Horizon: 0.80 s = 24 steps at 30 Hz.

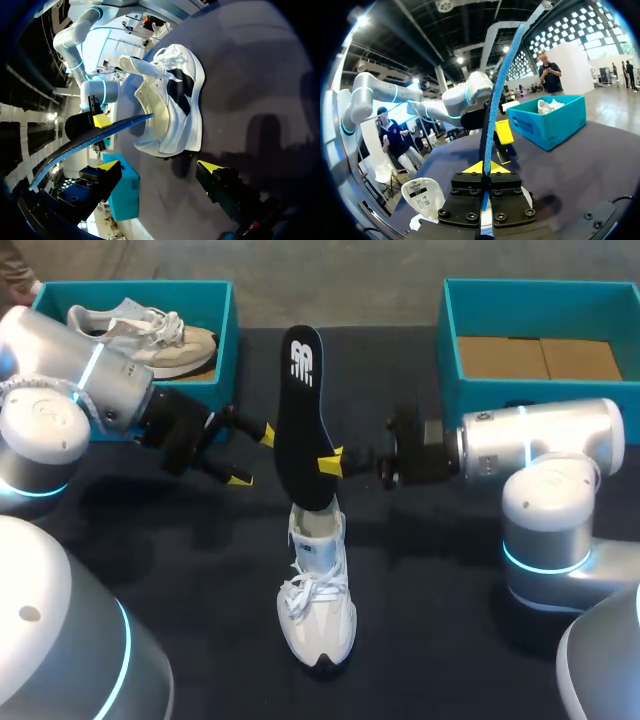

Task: Take the shoe out of the shoebox, open the shoe tongue, remove and reinsert the insole, then place the shoe into the shoebox

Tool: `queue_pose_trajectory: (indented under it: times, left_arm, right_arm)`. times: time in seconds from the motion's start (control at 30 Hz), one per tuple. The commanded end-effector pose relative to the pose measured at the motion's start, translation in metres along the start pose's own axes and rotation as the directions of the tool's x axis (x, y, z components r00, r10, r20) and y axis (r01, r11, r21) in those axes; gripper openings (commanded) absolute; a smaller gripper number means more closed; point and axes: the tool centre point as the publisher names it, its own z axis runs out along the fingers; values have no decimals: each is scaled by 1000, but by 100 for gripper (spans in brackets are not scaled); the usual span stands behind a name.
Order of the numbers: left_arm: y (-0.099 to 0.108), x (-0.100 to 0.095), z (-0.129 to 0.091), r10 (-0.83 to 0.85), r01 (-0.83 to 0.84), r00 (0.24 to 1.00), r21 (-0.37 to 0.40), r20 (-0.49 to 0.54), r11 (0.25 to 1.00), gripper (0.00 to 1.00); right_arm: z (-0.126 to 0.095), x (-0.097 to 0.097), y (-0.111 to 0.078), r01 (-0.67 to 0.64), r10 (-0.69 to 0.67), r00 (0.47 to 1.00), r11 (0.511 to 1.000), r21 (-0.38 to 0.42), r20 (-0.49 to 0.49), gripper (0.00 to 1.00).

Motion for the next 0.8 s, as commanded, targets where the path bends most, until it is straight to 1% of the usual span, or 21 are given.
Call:
queue_pose_trajectory:
  times: [0.03, 0.47, 0.8]
  left_arm:
    - [0, 2, 3, -8, 8, 1000, 8, 1, 1000, 100]
    - [-5, 11, 12, -44, 44, 999, 4, -13, 999, 100]
    - [-6, 6, 14, -79, 79, 997, 25, -23, 997, 100]
  right_arm:
    - [2, 2, -2, -2, 2, 1000, 1000, 5, 12, 0]
    - [1, 2, -12, -4, 4, 999, 1000, -2, 35, 0]
    - [1, 1, -16, -26, 26, 998, 1000, 2, 59, 0]
